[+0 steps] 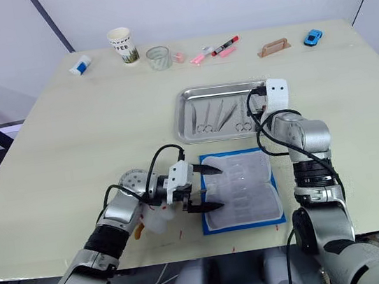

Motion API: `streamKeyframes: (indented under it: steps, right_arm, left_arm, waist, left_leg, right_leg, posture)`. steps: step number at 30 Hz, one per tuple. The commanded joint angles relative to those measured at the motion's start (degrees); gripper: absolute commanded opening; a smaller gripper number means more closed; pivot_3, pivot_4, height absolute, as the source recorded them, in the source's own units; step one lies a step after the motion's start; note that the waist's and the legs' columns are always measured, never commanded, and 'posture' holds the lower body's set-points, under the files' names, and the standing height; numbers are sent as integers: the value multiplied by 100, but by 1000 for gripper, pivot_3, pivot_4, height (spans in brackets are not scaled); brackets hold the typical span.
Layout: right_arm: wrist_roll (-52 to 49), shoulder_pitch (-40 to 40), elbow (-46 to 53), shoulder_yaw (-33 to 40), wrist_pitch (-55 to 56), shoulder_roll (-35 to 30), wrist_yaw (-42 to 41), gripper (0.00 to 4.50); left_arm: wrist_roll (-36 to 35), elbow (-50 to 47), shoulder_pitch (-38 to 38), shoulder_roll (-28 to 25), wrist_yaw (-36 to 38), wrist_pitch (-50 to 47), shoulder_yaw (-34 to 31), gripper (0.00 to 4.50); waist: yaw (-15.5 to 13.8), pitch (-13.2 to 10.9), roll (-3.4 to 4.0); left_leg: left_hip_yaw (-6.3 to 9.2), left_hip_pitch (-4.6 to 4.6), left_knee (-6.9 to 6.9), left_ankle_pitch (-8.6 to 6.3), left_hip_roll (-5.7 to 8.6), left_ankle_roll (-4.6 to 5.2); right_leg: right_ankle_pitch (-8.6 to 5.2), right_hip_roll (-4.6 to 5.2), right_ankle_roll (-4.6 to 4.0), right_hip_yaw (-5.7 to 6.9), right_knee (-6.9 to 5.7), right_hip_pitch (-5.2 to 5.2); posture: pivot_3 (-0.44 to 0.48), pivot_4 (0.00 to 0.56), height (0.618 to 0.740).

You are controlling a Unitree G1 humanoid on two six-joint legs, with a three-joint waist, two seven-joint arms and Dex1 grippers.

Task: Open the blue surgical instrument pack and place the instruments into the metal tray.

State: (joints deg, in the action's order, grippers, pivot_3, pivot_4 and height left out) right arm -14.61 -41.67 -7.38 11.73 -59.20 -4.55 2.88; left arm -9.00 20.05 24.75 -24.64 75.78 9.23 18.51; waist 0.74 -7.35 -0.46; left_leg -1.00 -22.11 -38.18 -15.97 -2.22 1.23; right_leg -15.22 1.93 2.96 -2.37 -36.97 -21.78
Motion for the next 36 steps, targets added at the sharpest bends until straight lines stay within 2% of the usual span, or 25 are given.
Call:
streamKeyframes:
  steps: [1,13,15,16,17,18,22,26,29,32,36]
  right_arm:
    - [56,-105,19,-10,303,48,43,44]
    - [153,-122,-480,-79,722,81,-31,44]
    - [150,-127,-493,-81,734,93,-31,1113]
    - [151,-123,-479,-90,731,94,-36,1311]
    - [156,-120,-463,-110,726,85,-55,1961]
    - [165,-114,-425,-138,712,69,-74,2281]
    - [118,70,140,-279,545,-76,-260,4362]
    - [-151,748,1444,-785,916,-505,-1277,4362]
    - [-793,1450,2310,-736,1578,-700,-2366,4362]
    - [-1077,1849,2686,-685,1658,-969,-2816,4362]
    - [-1592,2645,3124,-457,2293,-1825,-4276,4362]
  left_arm:
    - [222,159,-159,-32,-100,-80,115,4500]
    - [210,80,-212,-48,-113,-116,120,4500]
    - [206,62,-223,-56,-117,-128,119,4500]
    - [203,48,-233,-61,-119,-132,119,4500]
    - [202,38,-238,-65,-122,-135,119,4500]
    - [198,30,-242,-66,-126,-141,117,4500]
    - [112,-93,-288,-99,-137,-183,47,4500]
    - [-395,-708,-508,-174,-128,-527,-275,4500]
    - [-914,-1427,-711,-251,-221,-1111,-605,4500]
    - [-1169,-1914,-838,-354,-328,-1485,-795,4500]
    - [-1805,-2817,-1124,-614,-749,-2420,-1341,4500]
  waist:
    - [3,-1,2]
    - [11,-3,5]
    - [12,-3,5]
    - [12,-3,5]
    - [13,-3,6]
    - [14,-3,5]
    - [15,-4,7]
    - [28,-5,8]
    - [62,-5,7]
    - [78,-8,5]
    - [41,-16,-10]
  left_leg:
    - [0,0,0,0,0,0]
    - [-1,0,3,0,0,0]
    - [-1,1,3,0,-1,0]
    - [-1,1,3,0,-1,0]
    - [-1,0,3,0,-1,0]
    - [-1,0,4,0,-1,0]
    - [-1,1,6,0,-1,0]
    - [-2,-10,9,0,-2,0]
    - [-1,-56,8,-1,-7,1]
    - [-4,-78,7,-1,-9,1]
    - [-2,-76,1,-1,-11,1]
  right_leg:
    - [0,0,0,0,0,-1]
    - [0,0,0,-1,1,-2]
    - [0,0,0,-2,1,-2]
    - [0,0,0,-2,1,-2]
    - [0,0,0,-2,1,-2]
    - [0,0,0,-3,1,-2]
    - [0,0,0,-3,2,-2]
    - [0,1,0,-5,8,-12]
    - [0,-4,2,-7,6,-60]
    - [1,-2,2,-10,-4,-84]
    - [1,0,3,-8,-5,-80]
  posture:
    - [0,150,740]
    - [0,150,740]
    - [0,150,740]
    - [0,150,740]
    - [0,150,740]
    - [0,150,740]
    - [0,150,740]
    - [0,150,740]
    - [0,150,740]
    - [0,150,740]
    - [0,150,740]
